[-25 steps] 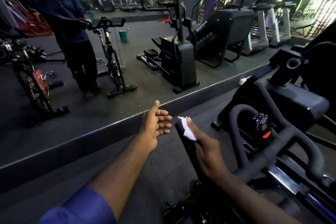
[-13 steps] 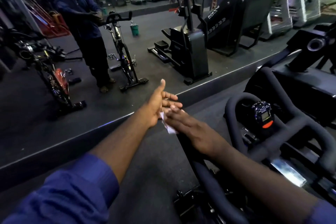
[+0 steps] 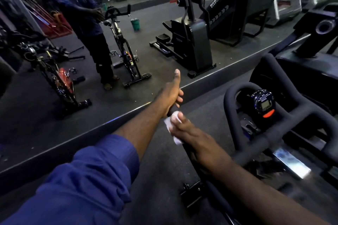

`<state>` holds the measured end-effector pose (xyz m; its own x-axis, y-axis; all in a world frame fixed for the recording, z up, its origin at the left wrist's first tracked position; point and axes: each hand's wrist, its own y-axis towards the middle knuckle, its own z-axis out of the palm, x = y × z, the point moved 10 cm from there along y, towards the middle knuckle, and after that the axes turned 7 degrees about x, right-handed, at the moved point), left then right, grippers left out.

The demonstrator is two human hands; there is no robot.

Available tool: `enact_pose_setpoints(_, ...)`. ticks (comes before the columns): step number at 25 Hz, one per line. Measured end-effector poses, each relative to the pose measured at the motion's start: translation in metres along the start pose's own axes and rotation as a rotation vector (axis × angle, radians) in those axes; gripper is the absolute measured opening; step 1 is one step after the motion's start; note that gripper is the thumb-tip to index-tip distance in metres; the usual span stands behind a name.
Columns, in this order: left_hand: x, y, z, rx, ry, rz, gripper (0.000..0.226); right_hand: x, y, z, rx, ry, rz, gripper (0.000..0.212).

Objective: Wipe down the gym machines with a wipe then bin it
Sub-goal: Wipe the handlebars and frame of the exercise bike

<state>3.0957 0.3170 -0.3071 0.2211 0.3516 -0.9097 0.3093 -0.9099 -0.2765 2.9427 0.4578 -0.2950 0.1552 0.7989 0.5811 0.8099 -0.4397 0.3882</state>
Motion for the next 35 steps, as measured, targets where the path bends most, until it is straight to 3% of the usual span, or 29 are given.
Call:
enact_pose_setpoints(2,0.002,0.002,-0.002,-0.018,-0.004,0.014,0.099,0.010,-0.030,-0.008,0.024,-0.011,-0.097,0.050)
enact_pose_setpoints(4,0.002,0.003,-0.006,-0.051,-0.006,0.018,0.102,0.009,-0.040,-0.033,-0.080,0.088,-0.119,0.033)
enact_pose_setpoints(7,-0.001,0.002,-0.009,-0.083,0.015,0.032,0.101,-0.028,-0.008,-0.062,-0.389,0.203,0.116,0.036)
enact_pose_setpoints(8,-0.002,0.001,-0.011,-0.099,0.030,0.030,0.102,-0.038,0.010,-0.061,-0.421,0.216,0.211,0.041)
enact_pose_setpoints(12,0.001,0.001,-0.008,-0.068,0.059,0.009,0.104,-0.051,0.013,-0.026,-0.327,0.263,0.425,0.049)
enact_pose_setpoints(16,0.001,0.007,-0.003,-0.033,0.047,0.035,0.105,-0.072,-0.018,-0.043,-0.246,0.195,0.534,0.035)
enact_pose_setpoints(18,-0.003,0.006,-0.005,-0.045,0.060,0.045,0.109,-0.098,0.001,-0.056,-0.326,0.366,0.629,0.027)
enact_pose_setpoints(19,-0.004,0.005,-0.006,-0.058,0.081,0.049,0.110,-0.099,0.019,-0.052,-0.352,0.573,0.601,0.024)
enact_pose_setpoints(21,-0.004,0.002,-0.009,-0.069,0.131,0.050,0.110,-0.083,0.043,-0.035,-0.363,0.769,0.522,0.027)
enact_pose_setpoints(24,0.000,0.005,-0.007,-0.054,0.124,0.035,0.110,-0.070,0.024,-0.017,-0.295,0.669,0.464,0.027)
enact_pose_setpoints(28,0.000,0.011,-0.005,-0.058,0.075,0.047,0.114,-0.094,-0.018,-0.013,-0.069,0.728,0.599,0.030)
enact_pose_setpoints(32,-0.003,0.004,-0.002,-0.022,0.122,0.034,0.109,-0.096,0.021,-0.032,-0.305,0.930,0.609,0.023)
enact_pose_setpoints(35,-0.005,-0.004,-0.003,-0.025,0.187,0.030,0.103,-0.080,0.042,-0.014,-0.283,0.813,0.547,0.025)
